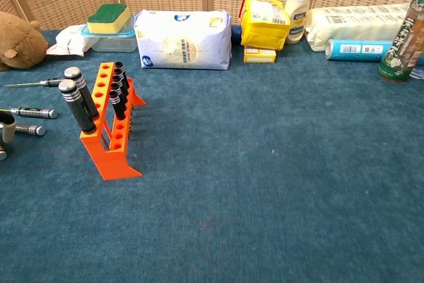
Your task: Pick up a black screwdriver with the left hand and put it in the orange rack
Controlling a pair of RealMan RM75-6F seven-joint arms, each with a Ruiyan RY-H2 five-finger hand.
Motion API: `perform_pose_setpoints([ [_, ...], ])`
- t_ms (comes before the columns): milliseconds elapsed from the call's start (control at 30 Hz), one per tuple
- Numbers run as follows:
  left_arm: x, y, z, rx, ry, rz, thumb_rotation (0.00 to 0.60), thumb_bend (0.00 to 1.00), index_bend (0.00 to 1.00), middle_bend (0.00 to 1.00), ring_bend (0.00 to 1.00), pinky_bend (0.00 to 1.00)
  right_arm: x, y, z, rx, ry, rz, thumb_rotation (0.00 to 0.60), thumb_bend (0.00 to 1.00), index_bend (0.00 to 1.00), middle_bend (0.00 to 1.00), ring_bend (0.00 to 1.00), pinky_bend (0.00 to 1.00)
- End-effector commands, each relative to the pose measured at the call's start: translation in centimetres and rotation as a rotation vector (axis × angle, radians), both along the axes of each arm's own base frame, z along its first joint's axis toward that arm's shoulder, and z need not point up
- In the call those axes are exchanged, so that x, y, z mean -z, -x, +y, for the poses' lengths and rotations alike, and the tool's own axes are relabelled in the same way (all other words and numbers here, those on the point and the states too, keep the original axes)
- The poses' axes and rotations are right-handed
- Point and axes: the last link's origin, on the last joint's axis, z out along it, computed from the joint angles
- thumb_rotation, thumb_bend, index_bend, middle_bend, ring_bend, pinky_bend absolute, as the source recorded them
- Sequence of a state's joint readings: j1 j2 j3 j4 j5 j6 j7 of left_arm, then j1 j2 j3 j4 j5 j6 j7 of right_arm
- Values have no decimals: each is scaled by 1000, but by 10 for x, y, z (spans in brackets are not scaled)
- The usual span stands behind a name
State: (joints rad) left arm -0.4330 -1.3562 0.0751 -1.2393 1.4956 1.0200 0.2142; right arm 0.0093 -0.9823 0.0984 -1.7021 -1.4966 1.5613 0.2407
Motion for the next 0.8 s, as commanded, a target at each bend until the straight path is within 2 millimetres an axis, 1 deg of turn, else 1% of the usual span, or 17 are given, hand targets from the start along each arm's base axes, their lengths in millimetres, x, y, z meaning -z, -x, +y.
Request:
perform_pose_setpoints([
  [33, 1, -1, 0, -1, 1, 0, 600, 304, 426, 896, 785, 863, 0, 0, 0, 0, 0, 0, 600, 0, 44, 3, 3, 0],
  [300, 5, -2, 2, -6, 3, 3, 600, 333, 441, 896, 785, 863, 0, 0, 0, 0, -2, 0, 600, 0, 44, 3, 2, 0],
  [800, 10, 0, 2, -10, 3, 21, 600, 343, 481, 900, 785, 864, 0, 0, 0, -1, 0, -3, 600, 0, 44, 3, 3, 0],
])
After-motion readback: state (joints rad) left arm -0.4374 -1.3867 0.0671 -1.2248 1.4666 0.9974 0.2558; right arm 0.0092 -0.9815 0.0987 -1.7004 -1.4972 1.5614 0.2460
